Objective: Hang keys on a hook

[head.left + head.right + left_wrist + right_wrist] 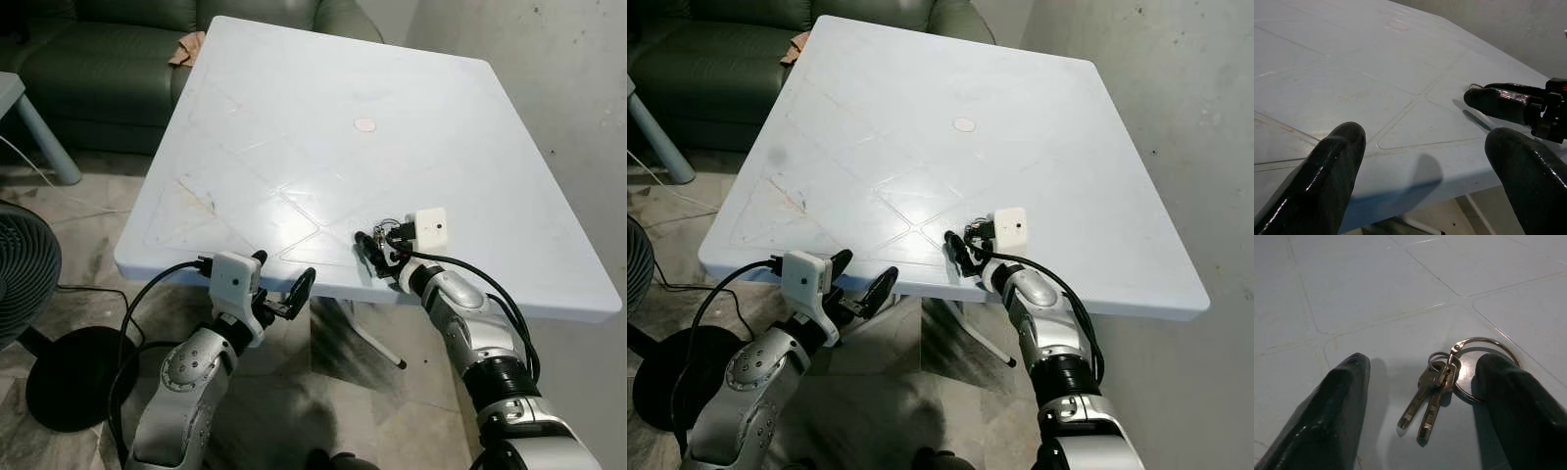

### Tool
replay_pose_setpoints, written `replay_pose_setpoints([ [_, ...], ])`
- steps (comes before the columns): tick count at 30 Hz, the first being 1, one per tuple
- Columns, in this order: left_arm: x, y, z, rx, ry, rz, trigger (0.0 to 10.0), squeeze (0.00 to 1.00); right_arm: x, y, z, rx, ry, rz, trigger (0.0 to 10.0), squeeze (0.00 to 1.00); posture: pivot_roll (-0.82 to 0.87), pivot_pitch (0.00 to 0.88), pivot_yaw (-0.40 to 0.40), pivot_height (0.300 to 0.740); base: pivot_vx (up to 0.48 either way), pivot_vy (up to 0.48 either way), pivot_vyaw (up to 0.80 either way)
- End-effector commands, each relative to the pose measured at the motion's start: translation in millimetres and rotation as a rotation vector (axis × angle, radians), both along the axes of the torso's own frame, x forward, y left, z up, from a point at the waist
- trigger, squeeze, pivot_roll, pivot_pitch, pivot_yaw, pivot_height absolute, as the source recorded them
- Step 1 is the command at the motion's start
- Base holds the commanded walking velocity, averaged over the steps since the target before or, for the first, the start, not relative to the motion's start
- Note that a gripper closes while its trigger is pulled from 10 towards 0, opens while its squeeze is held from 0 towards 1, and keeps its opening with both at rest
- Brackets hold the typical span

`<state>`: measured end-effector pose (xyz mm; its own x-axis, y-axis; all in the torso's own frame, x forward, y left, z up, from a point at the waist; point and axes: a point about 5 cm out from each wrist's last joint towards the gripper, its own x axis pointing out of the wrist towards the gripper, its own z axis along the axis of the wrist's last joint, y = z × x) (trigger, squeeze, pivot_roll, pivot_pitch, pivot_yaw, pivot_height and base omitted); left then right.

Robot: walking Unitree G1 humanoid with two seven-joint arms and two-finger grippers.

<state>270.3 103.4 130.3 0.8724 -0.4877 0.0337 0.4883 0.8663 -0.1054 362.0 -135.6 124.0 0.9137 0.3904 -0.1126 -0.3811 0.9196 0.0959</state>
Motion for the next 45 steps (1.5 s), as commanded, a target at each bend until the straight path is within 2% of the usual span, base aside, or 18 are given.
replay_pose_setpoints([
  [1, -1.6, -3.1, 3.2, -0.006, -0.007, -0.008, 10.0, 0.0, -0.2, -1.3, -2.3, -0.006, 0.014, 0.001, 0.0, 0.0, 0.03, 0.198, -0.148, 0.74, 0.0, 0.0, 0.0],
  [45, 5.1, 0.8, 5.9, -0.011, -0.019, 0.023, 10.0, 0.0, 1.8, -5.2, 5.8, -0.051, -0.038, 0.031, 0.0, 0.0, 0.02, 0.201, -0.15, 0.74, 0.0, 0.0, 0.0],
])
